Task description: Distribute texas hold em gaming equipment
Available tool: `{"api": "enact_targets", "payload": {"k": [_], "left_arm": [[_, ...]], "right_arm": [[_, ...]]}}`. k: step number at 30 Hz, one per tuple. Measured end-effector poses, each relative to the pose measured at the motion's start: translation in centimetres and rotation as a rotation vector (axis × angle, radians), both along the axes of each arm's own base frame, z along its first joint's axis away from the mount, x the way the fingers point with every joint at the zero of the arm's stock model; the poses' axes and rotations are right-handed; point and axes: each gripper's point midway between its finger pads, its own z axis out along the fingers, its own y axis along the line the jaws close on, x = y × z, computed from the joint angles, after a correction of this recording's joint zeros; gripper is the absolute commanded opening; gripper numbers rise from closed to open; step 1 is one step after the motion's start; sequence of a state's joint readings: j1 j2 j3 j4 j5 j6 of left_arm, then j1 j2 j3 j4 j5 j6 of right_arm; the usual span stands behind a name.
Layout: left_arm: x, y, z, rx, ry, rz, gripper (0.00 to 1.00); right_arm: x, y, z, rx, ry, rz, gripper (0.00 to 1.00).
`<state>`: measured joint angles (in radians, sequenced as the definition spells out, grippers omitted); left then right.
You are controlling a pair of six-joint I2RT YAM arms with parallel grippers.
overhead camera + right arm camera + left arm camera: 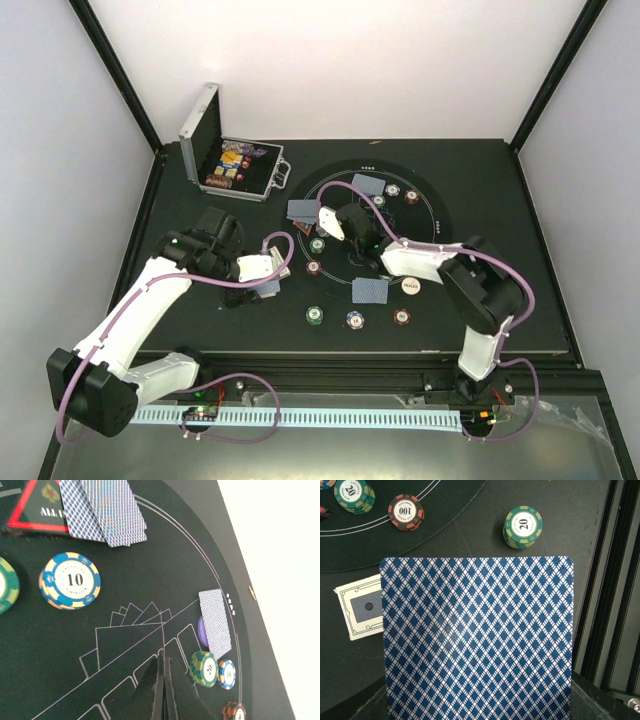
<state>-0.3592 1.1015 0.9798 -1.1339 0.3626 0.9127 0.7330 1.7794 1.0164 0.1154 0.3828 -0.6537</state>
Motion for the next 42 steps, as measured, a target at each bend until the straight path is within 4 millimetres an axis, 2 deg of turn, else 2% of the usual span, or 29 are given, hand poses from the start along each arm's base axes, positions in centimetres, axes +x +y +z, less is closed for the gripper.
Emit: {"api": "enact_targets", "payload": {"k": [8, 14, 16, 18, 21, 23, 26, 27, 28, 31, 34, 38, 42], "left_arm": [[0.0, 0.1, 0.0, 0.004, 0.002, 0.002, 0.02], [0.0, 0.1, -0.1, 0.005, 0.002, 0.002, 0.01], [0.0, 0.1, -0.1, 0.006, 0.002, 0.004, 0.01], [0.0, 0.2, -0.1, 0.005, 0.002, 0.004, 0.02], [0.0, 0.2, -0.1, 0.006, 0.002, 0.006, 0.02], [0.0, 0.2, -0.1, 0.006, 0.002, 0.006, 0.02], [0.0, 0.2, 0.0, 0.005, 0.002, 0.006, 0.02], [0.0, 0.2, 0.0, 0.005, 0.002, 0.006, 0.02], [0.0, 0.2, 0.0, 0.005, 0.002, 0.006, 0.01], [0.0, 0.2, 0.0, 0.005, 0.001, 0.006, 0.01], [-0.1, 0.2, 0.0, 0.006, 0.003, 0.006, 0.01], [-0.1, 0.2, 0.0, 0.006, 0.003, 0.006, 0.02], [-0.1, 0.2, -0.1, 0.007, 0.005, 0.006, 0.02]], "right_arm": [[1.8, 0.3, -3.6, -0.149, -0.082, 0.047, 0.01], [1.5, -0.1, -4.8, -0.175, -0.065, 0.051, 0.01], [1.1, -0.3, -5.4, -0.181, -0.042, 0.05, 0.05], [0.7, -0.5, -5.9, -0.179, -0.015, 0.047, 0.18], [-0.3, -1.0, -6.4, -0.172, 0.036, 0.047, 0.46], [-0.9, -1.2, -6.4, -0.163, 0.06, 0.043, 0.54], [-1.5, -1.5, -5.8, -0.141, 0.076, 0.037, 0.73], [-1.7, -1.7, -5.3, -0.128, 0.078, 0.032, 0.97], [-1.8, -1.7, -4.7, -0.116, 0.075, 0.029, 1.0], [-1.9, -1.7, -1.8, -0.048, 0.045, 0.006, 1.0], [-1.9, -1.9, 1.9, 0.035, -0.007, -0.027, 1.0], [-1.8, -3.3, 8.8, 0.225, -0.136, -0.134, 1.0], [-1.7, -7.4, 16.8, 0.567, -0.211, -0.351, 1.0]]}}
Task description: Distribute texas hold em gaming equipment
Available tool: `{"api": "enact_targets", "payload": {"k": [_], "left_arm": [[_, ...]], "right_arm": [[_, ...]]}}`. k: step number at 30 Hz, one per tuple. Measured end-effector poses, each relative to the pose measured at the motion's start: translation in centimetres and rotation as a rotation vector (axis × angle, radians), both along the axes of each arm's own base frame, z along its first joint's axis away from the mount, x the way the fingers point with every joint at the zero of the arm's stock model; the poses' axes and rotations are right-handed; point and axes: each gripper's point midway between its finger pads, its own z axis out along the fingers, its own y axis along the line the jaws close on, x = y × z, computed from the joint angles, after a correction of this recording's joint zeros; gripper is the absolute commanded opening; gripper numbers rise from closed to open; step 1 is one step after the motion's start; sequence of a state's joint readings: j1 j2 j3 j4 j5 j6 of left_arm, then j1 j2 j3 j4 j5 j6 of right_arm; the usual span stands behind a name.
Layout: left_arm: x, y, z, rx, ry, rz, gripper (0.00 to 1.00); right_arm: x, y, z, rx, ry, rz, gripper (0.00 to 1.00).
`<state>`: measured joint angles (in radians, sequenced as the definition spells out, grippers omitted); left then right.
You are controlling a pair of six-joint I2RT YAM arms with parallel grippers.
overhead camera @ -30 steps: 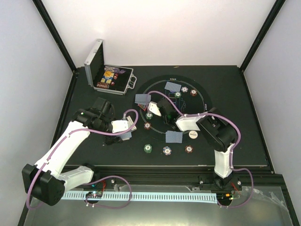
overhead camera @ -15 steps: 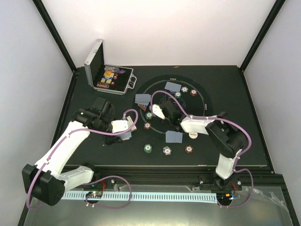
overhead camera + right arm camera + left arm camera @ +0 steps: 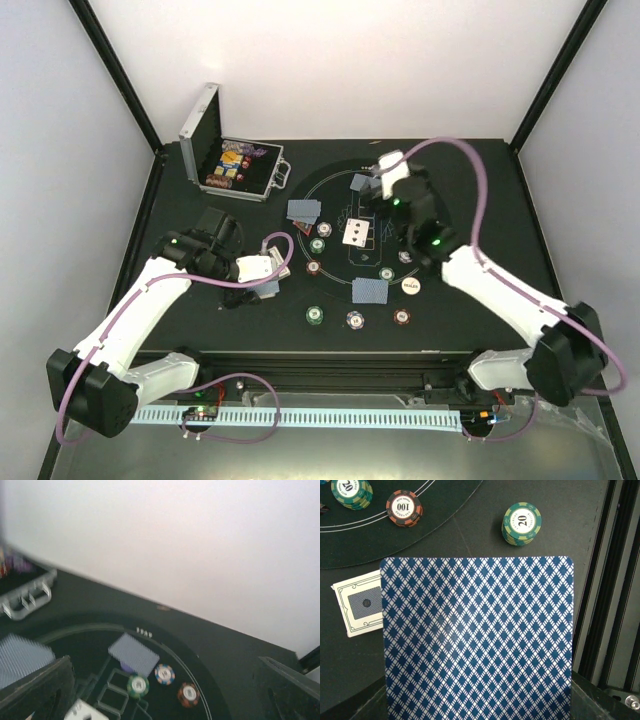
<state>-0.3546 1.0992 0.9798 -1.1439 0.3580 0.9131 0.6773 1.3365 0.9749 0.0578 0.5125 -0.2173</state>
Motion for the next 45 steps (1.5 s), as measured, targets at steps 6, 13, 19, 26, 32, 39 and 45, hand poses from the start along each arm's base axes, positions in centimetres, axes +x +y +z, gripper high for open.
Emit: {"api": "enact_targets", "payload": {"k": [6, 13, 19, 26, 32, 39, 45], "left_arm": [[0.0, 0.0, 0.0, 0.0, 0.001, -0.001, 0.01], [0.0, 0.0, 0.1, -0.001, 0.001, 0.0, 0.02], [0.2, -0.1, 0.5, -0.006, -0.012, -0.001, 0.01], [0.2, -0.1, 0.5, -0.006, -0.012, -0.001, 0.02], [0.2, -0.1, 0.5, -0.006, -0.012, -0.001, 0.02], [0.2, -0.1, 0.5, -0.006, -0.013, -0.003, 0.02], [0.1, -0.1, 0.5, -0.004, -0.009, -0.003, 0.02]], "right_arm": [[-0.7, -2.4, 5.6, 0.435, 0.048, 0.01, 0.97], [-3.7, 6.0, -3.2, 0.646, 0.602, 0.234, 1.0], [-10.3, 10.8, -9.0, 0.714, 0.961, 0.291, 1.0], [-16.0, 17.5, -6.8, 0.86, 1.149, 0.527, 0.89], [-17.6, 20.8, -8.9, 0.914, 1.309, 0.576, 0.8], [-18.8, 23.0, -8.9, 0.974, 1.391, 0.635, 0.79], [-19.5, 24.5, -9.7, 1.01, 1.451, 0.656, 0.76]]}}
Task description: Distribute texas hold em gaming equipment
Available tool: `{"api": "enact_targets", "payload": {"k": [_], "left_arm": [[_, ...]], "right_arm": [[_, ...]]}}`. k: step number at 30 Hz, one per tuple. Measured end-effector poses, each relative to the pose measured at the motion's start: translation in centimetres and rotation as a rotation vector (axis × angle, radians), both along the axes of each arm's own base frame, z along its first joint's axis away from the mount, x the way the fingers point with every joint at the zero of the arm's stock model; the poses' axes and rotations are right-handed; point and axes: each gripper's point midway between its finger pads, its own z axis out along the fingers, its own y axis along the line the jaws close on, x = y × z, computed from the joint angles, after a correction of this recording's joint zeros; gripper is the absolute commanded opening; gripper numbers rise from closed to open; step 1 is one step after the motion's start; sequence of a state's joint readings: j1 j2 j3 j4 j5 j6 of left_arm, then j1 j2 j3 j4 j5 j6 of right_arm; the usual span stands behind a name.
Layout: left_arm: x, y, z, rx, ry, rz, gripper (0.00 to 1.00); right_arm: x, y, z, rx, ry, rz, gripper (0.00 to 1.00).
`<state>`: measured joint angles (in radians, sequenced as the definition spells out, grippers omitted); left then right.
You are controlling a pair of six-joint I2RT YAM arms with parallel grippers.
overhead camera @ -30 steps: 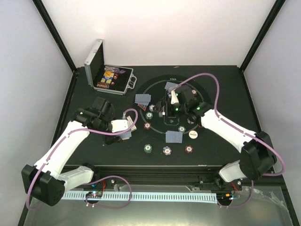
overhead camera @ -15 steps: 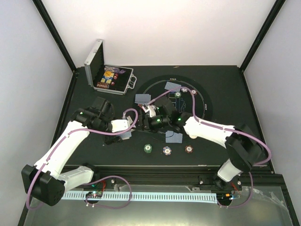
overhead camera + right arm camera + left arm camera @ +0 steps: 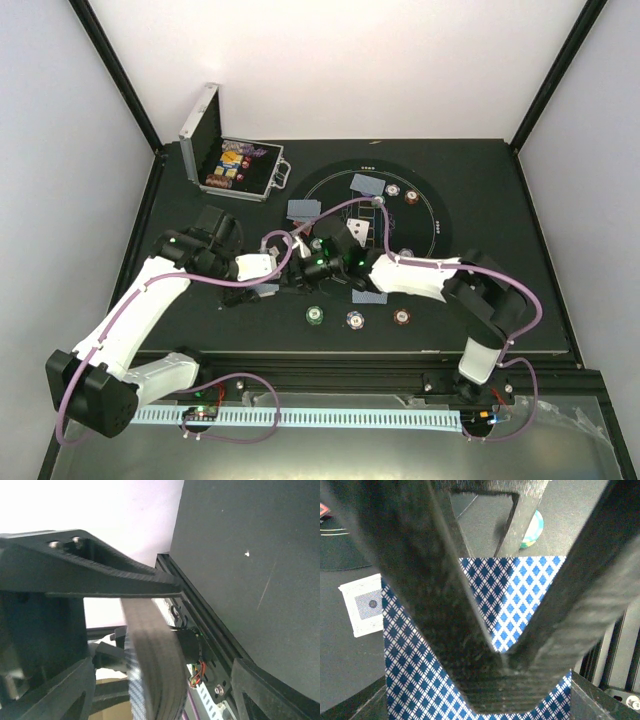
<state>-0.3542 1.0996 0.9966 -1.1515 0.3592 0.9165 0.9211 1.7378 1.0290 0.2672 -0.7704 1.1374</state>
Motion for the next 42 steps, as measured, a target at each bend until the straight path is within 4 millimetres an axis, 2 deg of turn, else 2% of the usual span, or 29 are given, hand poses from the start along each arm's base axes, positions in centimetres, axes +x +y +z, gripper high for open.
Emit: {"api": "enact_targets", "payload": {"k": [6, 12, 21, 26, 33, 38, 42], "left_arm": [[0.0, 0.0, 0.0, 0.0, 0.0, 0.0, 0.02], [0.0, 0.0, 0.0, 0.0, 0.0, 0.0, 0.02], [0.0, 0.1, -0.1, 0.004, 0.002, 0.001, 0.02], [0.0, 0.0, -0.1, 0.004, 0.001, 0.001, 0.02], [0.0, 0.1, -0.1, 0.004, 0.002, 0.001, 0.02], [0.0, 0.1, -0.1, 0.004, 0.001, 0.001, 0.01], [0.0, 0.1, -0.1, 0.004, 0.0, 0.0, 0.01]], "right_arm": [[-0.2, 0.5, -1.7, -0.009, 0.06, 0.006, 0.7], [-0.1, 0.6, -1.7, -0.004, 0.074, 0.004, 0.63], [0.5, -1.0, -2.2, 0.012, 0.065, -0.007, 0.57], [0.9, -1.9, -1.7, 0.005, 0.034, -0.014, 0.4], [0.9, -2.9, -0.3, 0.001, -0.003, -0.024, 0.09], [1.0, -3.5, 0.4, -0.005, -0.025, -0.03, 0.02], [1.4, -4.4, 0.6, -0.023, -0.033, -0.045, 0.01]]}}
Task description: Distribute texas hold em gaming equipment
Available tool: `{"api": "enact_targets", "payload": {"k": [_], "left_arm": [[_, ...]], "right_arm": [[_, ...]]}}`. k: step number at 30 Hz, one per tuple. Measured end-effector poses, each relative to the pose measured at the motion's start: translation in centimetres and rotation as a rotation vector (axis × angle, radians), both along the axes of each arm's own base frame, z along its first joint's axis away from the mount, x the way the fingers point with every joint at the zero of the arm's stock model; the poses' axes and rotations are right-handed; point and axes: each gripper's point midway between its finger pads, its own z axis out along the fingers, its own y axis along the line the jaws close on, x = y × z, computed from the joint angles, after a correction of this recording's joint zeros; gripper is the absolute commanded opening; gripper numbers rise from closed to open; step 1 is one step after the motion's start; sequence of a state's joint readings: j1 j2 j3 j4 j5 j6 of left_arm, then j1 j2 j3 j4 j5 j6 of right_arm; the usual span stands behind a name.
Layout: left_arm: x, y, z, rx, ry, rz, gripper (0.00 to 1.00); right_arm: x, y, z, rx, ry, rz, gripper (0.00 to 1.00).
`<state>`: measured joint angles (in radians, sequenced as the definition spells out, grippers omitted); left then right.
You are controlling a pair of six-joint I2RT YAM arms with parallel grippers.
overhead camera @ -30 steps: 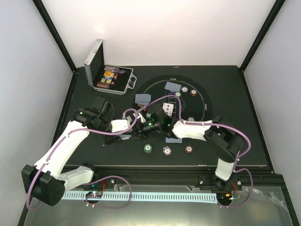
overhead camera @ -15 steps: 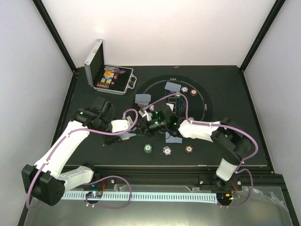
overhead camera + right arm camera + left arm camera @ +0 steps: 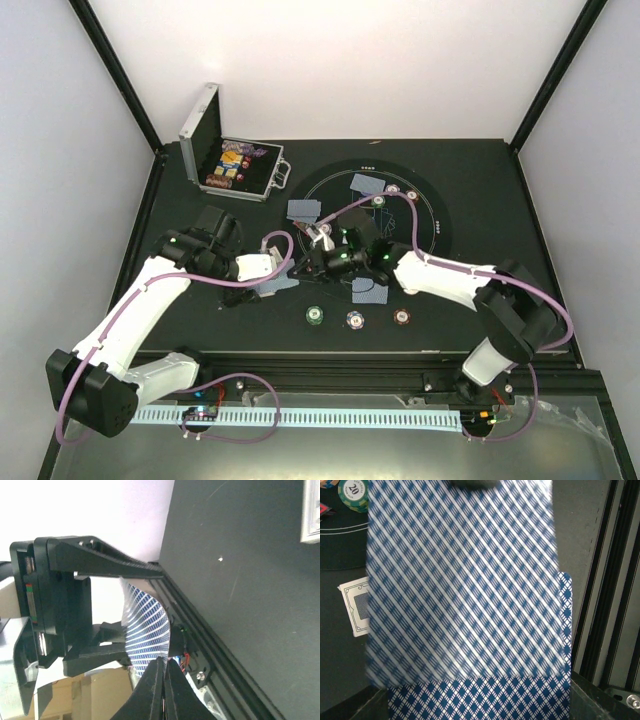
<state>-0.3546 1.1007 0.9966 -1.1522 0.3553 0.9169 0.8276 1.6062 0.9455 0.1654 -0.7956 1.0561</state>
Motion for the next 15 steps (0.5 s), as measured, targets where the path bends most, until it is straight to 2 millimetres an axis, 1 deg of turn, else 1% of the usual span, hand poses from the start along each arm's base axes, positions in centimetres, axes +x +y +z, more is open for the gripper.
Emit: {"api": "enact_targets", "payload": {"k": [10, 13, 15], "left_arm": [[0.0, 0.0, 0.0, 0.0, 0.0, 0.0, 0.02], [0.0, 0.0, 0.0, 0.001, -0.001, -0.002, 0.02], [0.0, 0.0, 0.0, 0.001, -0.001, -0.002, 0.02]], "right_arm": [[2.6, -3.4, 0.0, -0.052, -0.016, -0.077, 0.01], [3.5, -5.1, -0.4, -0.088, -0.032, -0.094, 0.01], [5.1, -6.9, -1.0, -0.154, -0.066, -0.132, 0.01]]}}
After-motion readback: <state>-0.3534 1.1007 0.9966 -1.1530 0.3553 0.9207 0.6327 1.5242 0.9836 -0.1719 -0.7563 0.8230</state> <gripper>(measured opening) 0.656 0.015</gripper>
